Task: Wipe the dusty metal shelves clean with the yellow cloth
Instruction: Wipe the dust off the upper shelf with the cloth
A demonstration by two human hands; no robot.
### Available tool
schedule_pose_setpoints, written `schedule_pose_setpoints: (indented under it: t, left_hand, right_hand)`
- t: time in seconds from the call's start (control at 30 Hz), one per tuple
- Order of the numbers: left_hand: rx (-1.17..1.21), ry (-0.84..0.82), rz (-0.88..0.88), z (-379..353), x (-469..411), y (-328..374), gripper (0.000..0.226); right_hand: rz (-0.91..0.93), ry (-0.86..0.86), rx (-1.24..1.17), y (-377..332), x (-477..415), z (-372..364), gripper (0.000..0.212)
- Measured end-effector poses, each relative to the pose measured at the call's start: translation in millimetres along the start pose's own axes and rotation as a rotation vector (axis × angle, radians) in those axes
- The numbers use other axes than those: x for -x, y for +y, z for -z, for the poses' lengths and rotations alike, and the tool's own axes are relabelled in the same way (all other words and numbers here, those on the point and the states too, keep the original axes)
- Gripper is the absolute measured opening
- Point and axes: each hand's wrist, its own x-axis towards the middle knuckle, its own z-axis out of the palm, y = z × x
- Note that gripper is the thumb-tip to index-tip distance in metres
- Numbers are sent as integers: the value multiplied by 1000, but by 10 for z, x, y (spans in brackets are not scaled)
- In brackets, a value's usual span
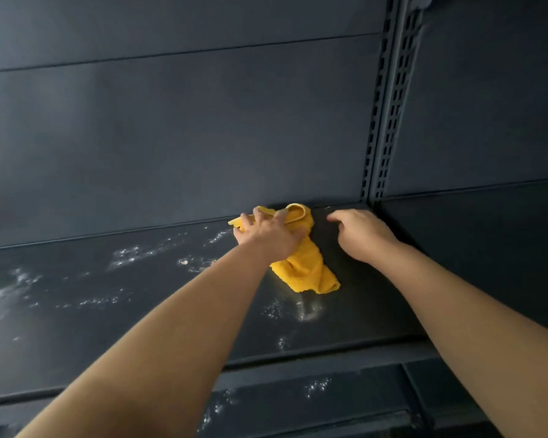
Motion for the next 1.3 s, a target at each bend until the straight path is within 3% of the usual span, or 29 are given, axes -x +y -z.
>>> schedule_pose_setpoints:
  t: [0.07, 0.17, 0.37, 0.53, 0.8, 1.2, 1.3]
  left_hand:
    - [-31, -27, 41, -70, -102, 121, 65]
    - [-62, -34, -46, -96, -230, 340, 56]
    - [-121, -54, -249, -242, -398, 1093, 52]
    - [-157, -42, -256, -289, -515, 1283, 52]
    - [-157, 58, -30, -181, -464, 444, 50]
    - [-109, 39, 298, 115, -193, -928, 51]
    - [-230, 122, 308, 173, -125, -974, 47]
  right_hand:
    - [-12, -41, 95, 226, 52, 75, 52]
    - [46, -58, 156, 517, 89, 130, 50]
    - [152, -37, 176, 848, 100, 201, 43]
    - [192, -25, 155, 957, 79, 248, 38]
    - [223, -77, 157, 580, -2, 125, 49]
    - [311, -67, 153, -392, 99, -213, 50]
    - [311, -55, 162, -502, 127, -258, 49]
